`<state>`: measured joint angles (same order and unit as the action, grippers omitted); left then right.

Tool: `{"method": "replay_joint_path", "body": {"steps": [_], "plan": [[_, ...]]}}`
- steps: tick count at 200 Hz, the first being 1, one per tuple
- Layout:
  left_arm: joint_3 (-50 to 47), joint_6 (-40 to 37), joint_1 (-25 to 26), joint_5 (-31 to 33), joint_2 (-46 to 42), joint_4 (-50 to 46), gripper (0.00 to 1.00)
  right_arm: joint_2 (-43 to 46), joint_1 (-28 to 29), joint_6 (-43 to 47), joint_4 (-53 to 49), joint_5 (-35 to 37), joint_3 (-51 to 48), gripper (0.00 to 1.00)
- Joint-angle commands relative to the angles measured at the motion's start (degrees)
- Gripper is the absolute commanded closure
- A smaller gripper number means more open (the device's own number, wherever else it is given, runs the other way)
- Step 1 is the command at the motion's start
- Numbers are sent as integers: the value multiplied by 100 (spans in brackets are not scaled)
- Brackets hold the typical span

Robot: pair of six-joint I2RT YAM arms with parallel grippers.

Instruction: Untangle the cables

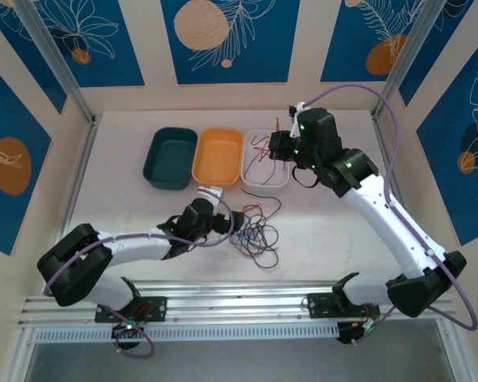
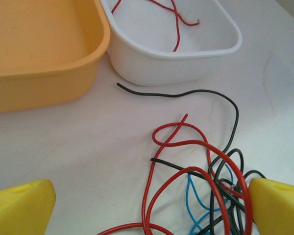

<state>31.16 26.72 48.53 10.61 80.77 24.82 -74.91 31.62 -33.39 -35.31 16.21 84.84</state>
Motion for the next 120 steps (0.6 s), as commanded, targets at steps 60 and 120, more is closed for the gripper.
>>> {"method": "replay_joint_path", "body": {"steps": [60, 120], "plan": [[-128, -131, -63, 292, -1040, -616, 0, -1182, -856, 526, 593, -614, 517, 100], [-193, -281, -62, 581, -1574, -1018, 0, -1986, -1059, 381, 950, -589, 698, 100]]}}
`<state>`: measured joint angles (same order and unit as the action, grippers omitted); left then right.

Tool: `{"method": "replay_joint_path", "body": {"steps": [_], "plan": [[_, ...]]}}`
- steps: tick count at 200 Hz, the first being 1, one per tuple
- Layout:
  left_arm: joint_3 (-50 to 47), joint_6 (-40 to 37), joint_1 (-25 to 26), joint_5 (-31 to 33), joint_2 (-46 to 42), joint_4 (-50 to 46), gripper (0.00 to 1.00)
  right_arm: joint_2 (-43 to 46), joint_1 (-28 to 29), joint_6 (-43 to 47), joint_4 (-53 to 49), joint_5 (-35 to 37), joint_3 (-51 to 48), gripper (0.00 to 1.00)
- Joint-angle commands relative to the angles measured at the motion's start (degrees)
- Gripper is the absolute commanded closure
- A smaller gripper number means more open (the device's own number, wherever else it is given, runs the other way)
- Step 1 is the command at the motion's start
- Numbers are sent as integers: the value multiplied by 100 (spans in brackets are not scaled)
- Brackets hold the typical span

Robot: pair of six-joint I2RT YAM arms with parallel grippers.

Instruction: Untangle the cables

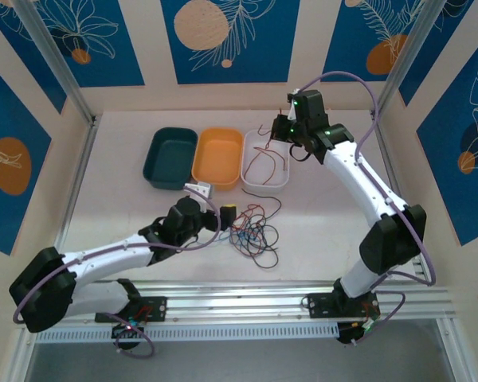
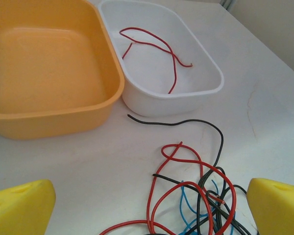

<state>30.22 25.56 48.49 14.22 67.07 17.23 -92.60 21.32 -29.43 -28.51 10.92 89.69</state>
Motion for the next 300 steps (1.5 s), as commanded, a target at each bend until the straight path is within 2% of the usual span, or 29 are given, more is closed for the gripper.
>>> {"method": "replay_joint_path", "body": {"steps": [1, 78, 164, 300], "plan": [[-101, -170, -58, 221, -203, -262, 0, -230, -35, -12, 273, -53, 219, 100], [-122, -280, -58, 261, -370, -379, 0, -963, -71, -395, 739, -107, 273, 100], [-92, -350, -59, 187, -330, -371, 0, -1181, 28, -751, 1512, 75, -219, 100], [-69, -333, -57, 108, -170, -317, 0, -1059, 407, -1301, 1282, 22, -1345, 100]]}}
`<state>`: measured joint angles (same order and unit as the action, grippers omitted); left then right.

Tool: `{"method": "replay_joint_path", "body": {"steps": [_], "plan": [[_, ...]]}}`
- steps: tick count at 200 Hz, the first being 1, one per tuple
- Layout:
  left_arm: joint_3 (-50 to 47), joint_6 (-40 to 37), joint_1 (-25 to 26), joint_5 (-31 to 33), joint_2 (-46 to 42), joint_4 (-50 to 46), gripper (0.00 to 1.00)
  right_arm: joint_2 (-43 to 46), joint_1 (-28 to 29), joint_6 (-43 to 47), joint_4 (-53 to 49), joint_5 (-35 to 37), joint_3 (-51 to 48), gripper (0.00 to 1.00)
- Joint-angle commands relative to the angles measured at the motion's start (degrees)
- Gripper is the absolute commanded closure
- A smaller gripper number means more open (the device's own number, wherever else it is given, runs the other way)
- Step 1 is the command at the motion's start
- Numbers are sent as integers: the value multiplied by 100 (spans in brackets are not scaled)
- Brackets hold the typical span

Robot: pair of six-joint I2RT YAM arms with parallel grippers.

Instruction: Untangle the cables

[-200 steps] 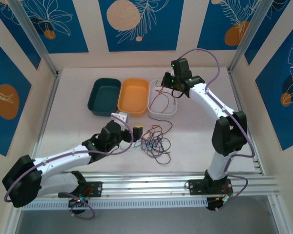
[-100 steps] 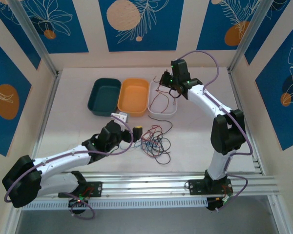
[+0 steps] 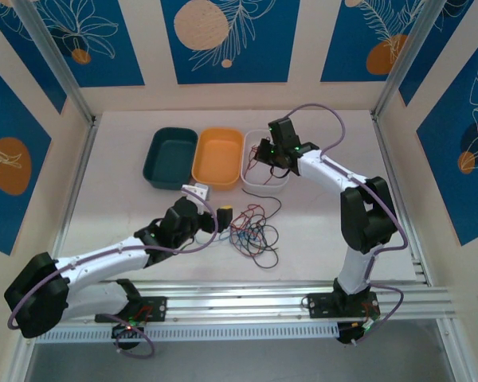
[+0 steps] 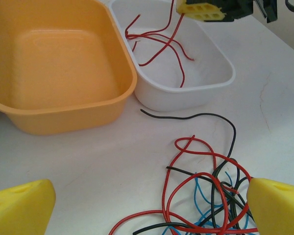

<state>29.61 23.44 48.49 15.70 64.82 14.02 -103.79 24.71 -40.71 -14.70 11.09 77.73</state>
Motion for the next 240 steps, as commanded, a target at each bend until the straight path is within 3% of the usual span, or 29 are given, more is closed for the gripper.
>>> {"method": "replay_joint_path", "body": {"steps": [1, 116, 185, 240], "plan": [[-8, -121, -58, -41, 61, 4, 0, 56, 69, -178, -101, 6, -156, 100], [-91, -85, -59, -41, -22, -40, 0, 112, 104, -315, -528, 251, -578, 100], [-38, -71, -59, -17, 17, -40, 0, 270, 138, -211, -925, 495, -484, 83], [9, -68, -56, -47, 83, -22, 0, 653, 223, -121, -1355, 1205, -469, 70]]}}
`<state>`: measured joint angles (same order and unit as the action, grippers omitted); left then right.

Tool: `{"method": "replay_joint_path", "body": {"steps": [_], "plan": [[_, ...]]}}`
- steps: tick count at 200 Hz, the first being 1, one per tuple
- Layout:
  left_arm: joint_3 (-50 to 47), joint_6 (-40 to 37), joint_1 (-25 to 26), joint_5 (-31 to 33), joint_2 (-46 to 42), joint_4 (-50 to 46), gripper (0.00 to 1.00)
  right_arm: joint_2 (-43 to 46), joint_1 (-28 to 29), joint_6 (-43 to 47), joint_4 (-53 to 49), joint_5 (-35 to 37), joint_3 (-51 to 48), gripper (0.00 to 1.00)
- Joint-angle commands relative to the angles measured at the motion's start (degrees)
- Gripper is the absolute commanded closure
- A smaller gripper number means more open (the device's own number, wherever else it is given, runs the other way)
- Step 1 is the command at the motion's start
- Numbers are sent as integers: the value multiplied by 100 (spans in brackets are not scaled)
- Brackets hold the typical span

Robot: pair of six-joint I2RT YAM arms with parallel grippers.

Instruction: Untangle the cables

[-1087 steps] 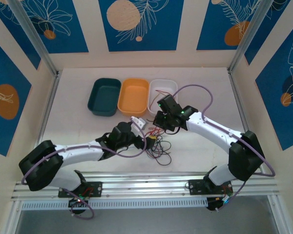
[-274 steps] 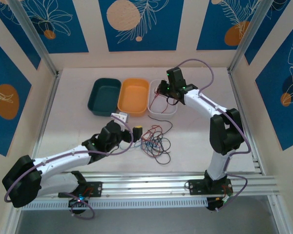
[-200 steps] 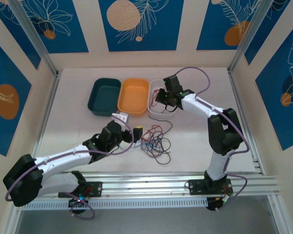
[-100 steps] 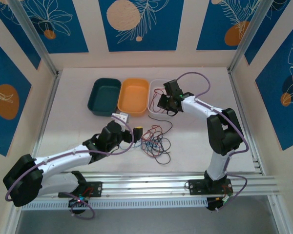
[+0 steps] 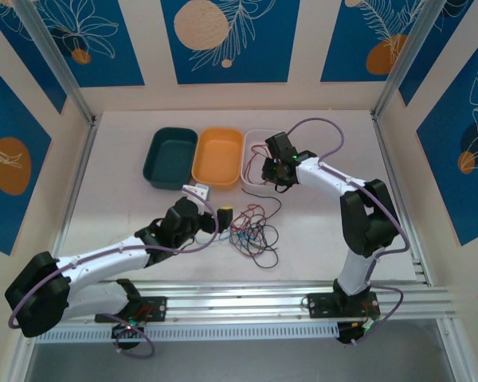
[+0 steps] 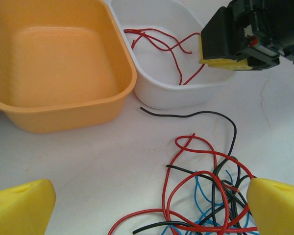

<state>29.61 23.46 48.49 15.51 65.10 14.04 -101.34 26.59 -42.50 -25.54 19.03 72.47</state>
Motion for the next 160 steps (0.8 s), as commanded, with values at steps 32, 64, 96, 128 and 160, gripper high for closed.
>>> {"method": "replay_joint_path", "body": {"steps": [32, 64, 96, 128, 160], "plan": [[52, -61, -59, -112, 132, -24, 0, 750, 42, 27, -293, 530, -140, 64], [202, -126, -57, -348, 256, -106, 0, 1219, 66, 73, -304, 672, -400, 55], [517, -349, -59, -771, 467, -362, 4, 1893, 58, 152, -182, 728, -824, 43], [1135, -694, -57, -1359, 875, -1028, 10, 2603, 9, 172, -166, 706, -1191, 1], [2140, -936, -57, -1788, 1546, -2326, 18, 3161, -91, 9, -463, 739, -1371, 1]]}}
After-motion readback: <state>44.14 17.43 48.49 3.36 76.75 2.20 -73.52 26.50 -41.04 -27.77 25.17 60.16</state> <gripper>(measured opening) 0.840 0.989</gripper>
